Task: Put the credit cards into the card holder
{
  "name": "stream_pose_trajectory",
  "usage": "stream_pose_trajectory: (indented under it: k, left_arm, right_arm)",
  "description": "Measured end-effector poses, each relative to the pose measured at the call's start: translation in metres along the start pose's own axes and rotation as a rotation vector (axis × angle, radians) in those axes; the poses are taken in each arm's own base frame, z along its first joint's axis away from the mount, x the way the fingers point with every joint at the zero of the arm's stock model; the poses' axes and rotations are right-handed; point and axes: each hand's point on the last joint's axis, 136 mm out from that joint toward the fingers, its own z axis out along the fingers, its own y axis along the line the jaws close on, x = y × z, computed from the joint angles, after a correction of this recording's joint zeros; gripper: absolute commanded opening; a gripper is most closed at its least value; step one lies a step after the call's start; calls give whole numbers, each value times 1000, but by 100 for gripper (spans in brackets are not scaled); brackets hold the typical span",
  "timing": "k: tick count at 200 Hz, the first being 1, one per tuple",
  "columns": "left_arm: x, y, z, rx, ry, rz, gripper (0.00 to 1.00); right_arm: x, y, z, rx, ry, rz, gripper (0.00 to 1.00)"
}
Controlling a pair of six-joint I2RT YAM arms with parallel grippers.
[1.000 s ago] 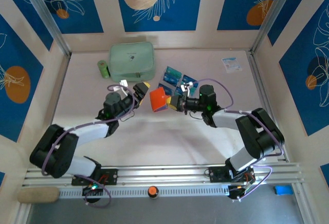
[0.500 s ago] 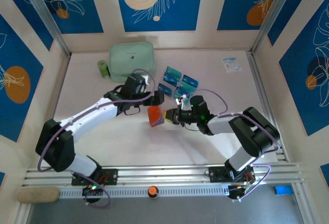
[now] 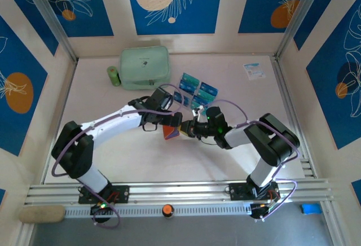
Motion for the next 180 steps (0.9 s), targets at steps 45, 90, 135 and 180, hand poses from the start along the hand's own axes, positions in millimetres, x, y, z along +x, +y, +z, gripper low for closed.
stream_pose_trajectory:
  k: [45, 90, 135, 180]
  left_arm:
    - [3, 6, 5, -48, 16, 20, 100]
    - [3, 15, 5, -98, 12, 38, 100]
    - [10, 26, 6, -147, 18, 50, 100]
    - [21, 40, 4, -197, 34, 74, 100]
  right_arm:
    - [-2, -1, 0, 5, -13, 1, 0]
    - [-4, -4, 1, 10, -22, 10, 0]
    - [-3, -21, 2, 41, -39, 43, 0]
    - [-4, -34, 0, 74, -69, 59, 0]
